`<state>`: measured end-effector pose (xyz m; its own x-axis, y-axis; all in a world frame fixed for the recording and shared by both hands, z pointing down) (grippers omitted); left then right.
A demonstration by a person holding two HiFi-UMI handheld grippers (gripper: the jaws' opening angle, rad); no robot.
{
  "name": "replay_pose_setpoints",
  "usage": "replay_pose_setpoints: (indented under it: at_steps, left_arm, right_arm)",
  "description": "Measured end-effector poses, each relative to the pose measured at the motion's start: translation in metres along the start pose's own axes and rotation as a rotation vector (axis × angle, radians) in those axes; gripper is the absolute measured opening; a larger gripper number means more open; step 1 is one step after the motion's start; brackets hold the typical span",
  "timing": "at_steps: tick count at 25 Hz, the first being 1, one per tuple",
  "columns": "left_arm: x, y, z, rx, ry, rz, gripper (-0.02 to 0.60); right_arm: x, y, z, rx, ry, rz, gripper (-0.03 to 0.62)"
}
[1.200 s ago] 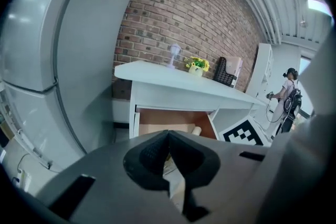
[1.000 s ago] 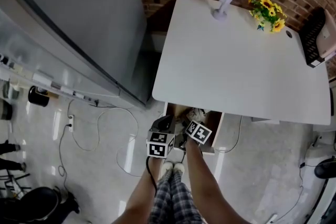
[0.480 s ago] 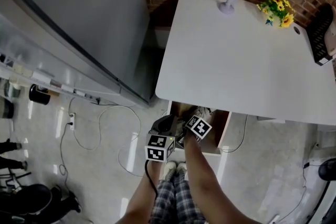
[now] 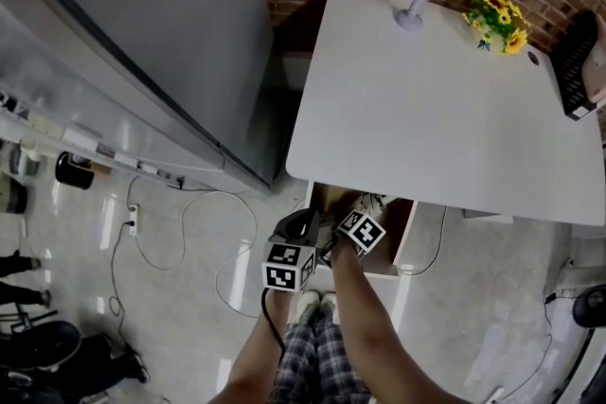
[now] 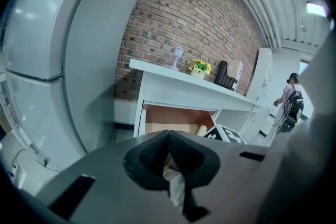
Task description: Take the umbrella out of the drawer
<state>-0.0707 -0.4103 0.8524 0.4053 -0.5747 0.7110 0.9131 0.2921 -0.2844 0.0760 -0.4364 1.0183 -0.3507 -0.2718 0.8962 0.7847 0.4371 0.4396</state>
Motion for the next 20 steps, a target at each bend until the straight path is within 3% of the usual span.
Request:
replay_pose_setpoints:
  at_steps: [14,20]
  left_arm:
    - [-0.08,0.031,-0.038,-0.013,0.011,-0.009,0.025]
    - [-0.123,0.04,-0.051,-0.016,0.023,-0.021,0.025]
  right_arm:
    - [-0.101,-0.023,0.034,0.084,0.025,-0.043,0.307]
    - [-0.153,-0.027,0.052,0.055,0.081,-0.062,0.307]
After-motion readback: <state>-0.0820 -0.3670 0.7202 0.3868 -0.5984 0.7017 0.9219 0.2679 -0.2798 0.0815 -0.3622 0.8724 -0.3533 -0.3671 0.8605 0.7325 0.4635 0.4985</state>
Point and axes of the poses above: the fingertips, and each gripper's own axes: x forward along the fingers, y to its right, z out of its underside, the point moved 6 cm from there along -x, backward along the fingers, and after that the axes turned 15 degrees about -y, right-handed, at the moved point
